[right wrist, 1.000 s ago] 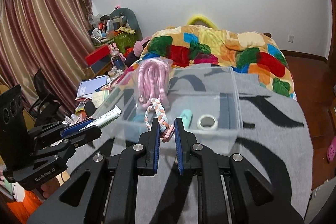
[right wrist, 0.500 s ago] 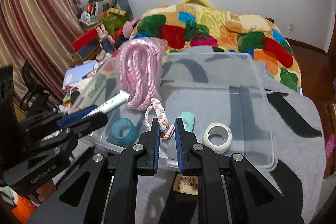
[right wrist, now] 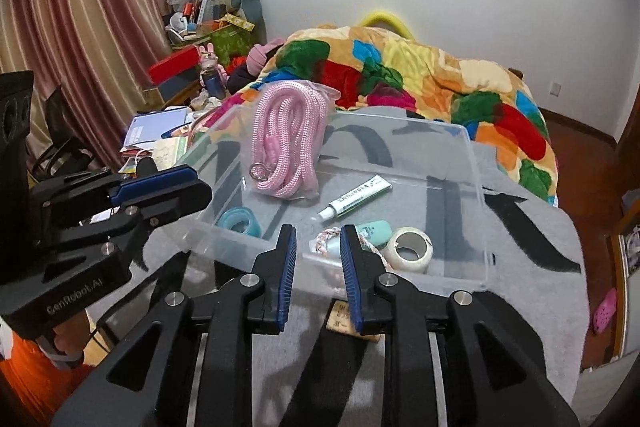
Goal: Organize objects
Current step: 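Drop the tube and bracelet into the box, open both grippers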
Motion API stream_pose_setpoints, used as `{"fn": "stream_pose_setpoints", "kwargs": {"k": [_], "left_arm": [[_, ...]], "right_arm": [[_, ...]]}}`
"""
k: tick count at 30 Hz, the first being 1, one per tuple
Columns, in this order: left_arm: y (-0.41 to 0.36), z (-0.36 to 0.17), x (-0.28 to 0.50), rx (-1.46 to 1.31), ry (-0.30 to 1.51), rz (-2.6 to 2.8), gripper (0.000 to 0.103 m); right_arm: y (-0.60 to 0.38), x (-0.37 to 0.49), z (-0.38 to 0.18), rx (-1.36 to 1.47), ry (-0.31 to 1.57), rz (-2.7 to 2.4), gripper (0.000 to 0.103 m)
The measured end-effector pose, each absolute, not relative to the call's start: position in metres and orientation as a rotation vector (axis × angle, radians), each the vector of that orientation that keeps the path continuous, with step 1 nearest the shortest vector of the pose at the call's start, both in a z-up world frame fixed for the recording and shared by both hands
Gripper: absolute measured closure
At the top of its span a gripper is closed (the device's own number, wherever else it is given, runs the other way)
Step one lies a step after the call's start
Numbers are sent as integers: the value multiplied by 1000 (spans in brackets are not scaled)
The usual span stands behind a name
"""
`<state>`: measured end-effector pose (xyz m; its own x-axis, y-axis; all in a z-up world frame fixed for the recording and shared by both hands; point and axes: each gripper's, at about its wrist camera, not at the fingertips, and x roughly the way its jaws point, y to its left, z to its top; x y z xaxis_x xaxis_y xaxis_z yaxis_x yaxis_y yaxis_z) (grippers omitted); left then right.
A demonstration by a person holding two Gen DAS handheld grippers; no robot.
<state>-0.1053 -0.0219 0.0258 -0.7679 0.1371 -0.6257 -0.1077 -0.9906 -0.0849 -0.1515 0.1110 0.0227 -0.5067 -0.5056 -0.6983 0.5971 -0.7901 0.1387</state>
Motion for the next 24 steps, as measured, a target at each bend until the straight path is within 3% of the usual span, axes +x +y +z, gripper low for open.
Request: {"fn": "stream_pose_setpoints", "kwargs": {"k": [8,18,24], "left_arm": [[-22,14,-93,-1047,-93,2822,86],[-11,-18,-72,-1135,-87,2766,72],[-4,-39,-72,-1208,-89,2710,70]], "right_arm": [[127,-137,19,993,164,-2305,78],[146,-138,-23,1127,167,-2330,67],[145,-142,-40,1187,160,-2306,61]]}}
